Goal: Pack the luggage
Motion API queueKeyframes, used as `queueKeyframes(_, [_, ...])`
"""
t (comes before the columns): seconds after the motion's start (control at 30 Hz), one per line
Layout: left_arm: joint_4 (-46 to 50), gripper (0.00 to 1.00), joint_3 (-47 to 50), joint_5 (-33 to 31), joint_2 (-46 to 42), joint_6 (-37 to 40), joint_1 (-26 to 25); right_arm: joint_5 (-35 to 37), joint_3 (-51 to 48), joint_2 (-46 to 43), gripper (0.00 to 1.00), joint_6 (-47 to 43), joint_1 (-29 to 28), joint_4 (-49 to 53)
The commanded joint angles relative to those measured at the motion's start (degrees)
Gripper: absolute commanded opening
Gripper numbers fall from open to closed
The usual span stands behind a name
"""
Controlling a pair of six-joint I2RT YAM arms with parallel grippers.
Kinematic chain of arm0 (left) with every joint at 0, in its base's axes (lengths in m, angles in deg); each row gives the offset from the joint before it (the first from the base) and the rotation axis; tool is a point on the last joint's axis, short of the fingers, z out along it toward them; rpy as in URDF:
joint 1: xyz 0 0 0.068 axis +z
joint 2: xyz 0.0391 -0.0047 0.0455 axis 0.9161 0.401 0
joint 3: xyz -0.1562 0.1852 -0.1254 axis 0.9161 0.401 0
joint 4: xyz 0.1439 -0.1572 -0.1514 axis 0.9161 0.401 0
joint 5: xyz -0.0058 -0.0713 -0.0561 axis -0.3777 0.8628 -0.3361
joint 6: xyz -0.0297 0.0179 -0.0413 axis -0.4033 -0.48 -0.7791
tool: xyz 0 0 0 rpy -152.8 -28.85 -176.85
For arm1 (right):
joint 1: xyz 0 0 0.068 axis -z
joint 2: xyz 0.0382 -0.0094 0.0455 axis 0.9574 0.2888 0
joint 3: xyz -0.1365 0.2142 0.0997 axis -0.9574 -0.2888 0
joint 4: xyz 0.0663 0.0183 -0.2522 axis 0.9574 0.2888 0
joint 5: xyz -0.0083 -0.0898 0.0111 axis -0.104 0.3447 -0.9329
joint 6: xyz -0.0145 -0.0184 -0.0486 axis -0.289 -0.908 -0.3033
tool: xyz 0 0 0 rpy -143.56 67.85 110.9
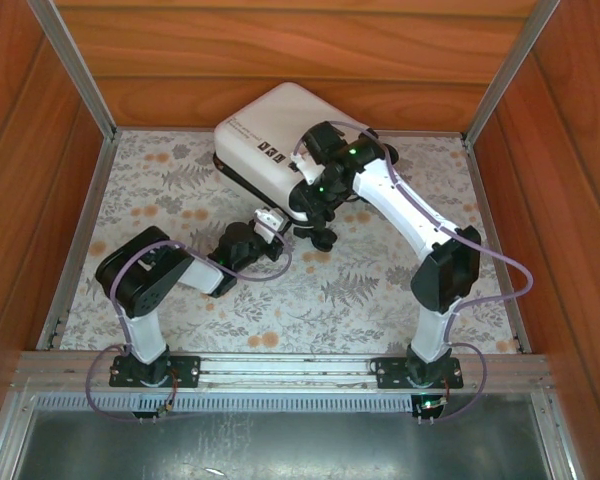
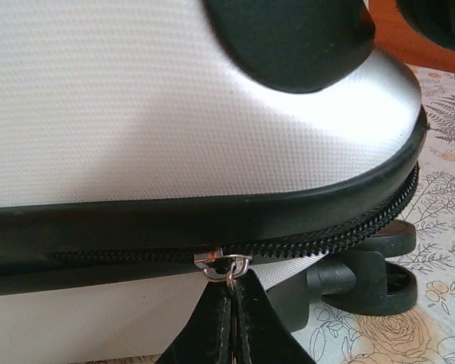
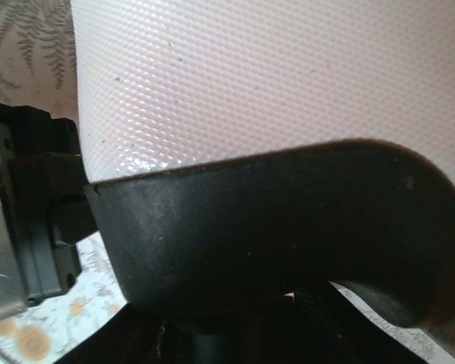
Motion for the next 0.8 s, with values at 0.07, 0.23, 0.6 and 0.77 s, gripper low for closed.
queueKeyframes(0.07, [-6.86, 0.0, 1.77, 5.16, -3.49, 4.89, -5.53, -14.17, 13.25, 2.65, 0.0, 7.06, -3.79, -4.47])
queueKeyframes(0.23, [-7.84, 0.0, 5.81, 2.65, -7.23, 5.75, -8.66, -18.06, 16.83, 6.29, 0.0, 8.33, -5.11, -3.85])
queueKeyframes(0.6, [-7.96, 0.0, 10.42, -3.9, -14.2, 3.67, -12.71, -15.14, 19.84, 13.38, 0.0, 6.47, -7.18, -2.55])
queueKeyframes(0.77, [-9.04, 0.0, 7.72, -9.26, -9.92, 4.09, -18.22, -19.85, 24.21, 17.42, 0.0, 10.12, -8.56, -5.22])
